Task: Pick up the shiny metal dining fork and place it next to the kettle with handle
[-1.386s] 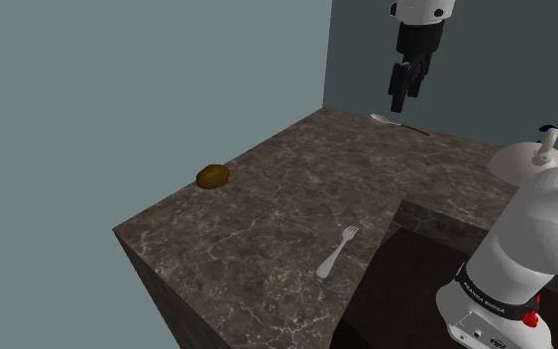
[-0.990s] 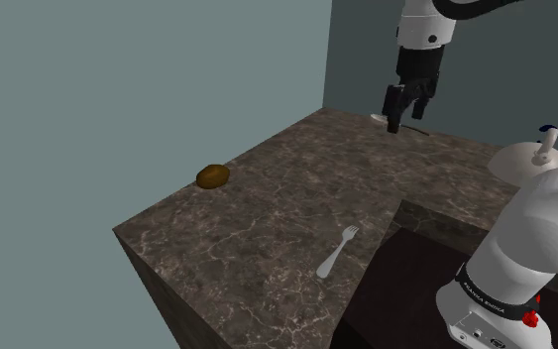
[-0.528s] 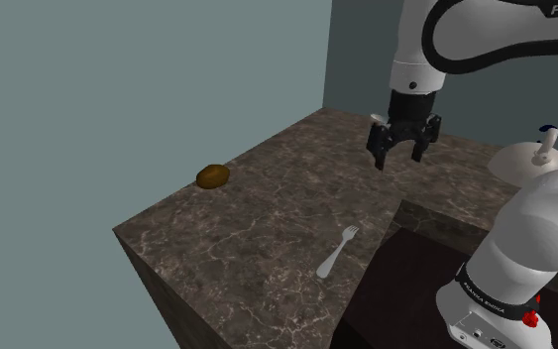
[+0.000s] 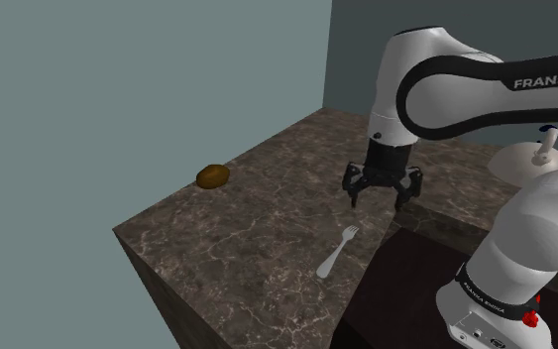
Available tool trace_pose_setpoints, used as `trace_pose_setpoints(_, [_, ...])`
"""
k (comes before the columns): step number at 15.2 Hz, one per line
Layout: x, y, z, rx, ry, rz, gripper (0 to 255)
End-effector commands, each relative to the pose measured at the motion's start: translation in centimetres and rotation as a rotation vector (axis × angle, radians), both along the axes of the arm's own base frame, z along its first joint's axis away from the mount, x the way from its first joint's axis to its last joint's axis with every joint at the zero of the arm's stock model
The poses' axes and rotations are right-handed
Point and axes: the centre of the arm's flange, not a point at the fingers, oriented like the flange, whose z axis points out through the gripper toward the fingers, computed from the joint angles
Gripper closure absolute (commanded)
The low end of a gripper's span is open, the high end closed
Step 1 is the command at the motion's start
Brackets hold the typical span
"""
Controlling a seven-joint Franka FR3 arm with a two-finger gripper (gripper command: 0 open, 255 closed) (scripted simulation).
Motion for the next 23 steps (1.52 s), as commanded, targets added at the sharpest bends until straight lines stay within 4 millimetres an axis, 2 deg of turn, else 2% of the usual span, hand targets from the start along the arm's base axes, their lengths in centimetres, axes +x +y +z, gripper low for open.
trace_pose_setpoints(1, [0.5,1.6,-1.5,0.018,0.001,-0.117,0])
trace_pose_setpoints(7, [1.9,5.9,-6.5,0.058,0.007,-0.419,0])
trace_pose_setpoints(14, [1.8,6.5,-10.1,0.058,0.007,-0.419,0])
trace_pose_setpoints(22, [1.8,6.5,-10.4,0.058,0.007,-0.419,0])
trace_pose_setpoints(23, [1.8,6.5,-10.4,0.058,0.007,-0.419,255])
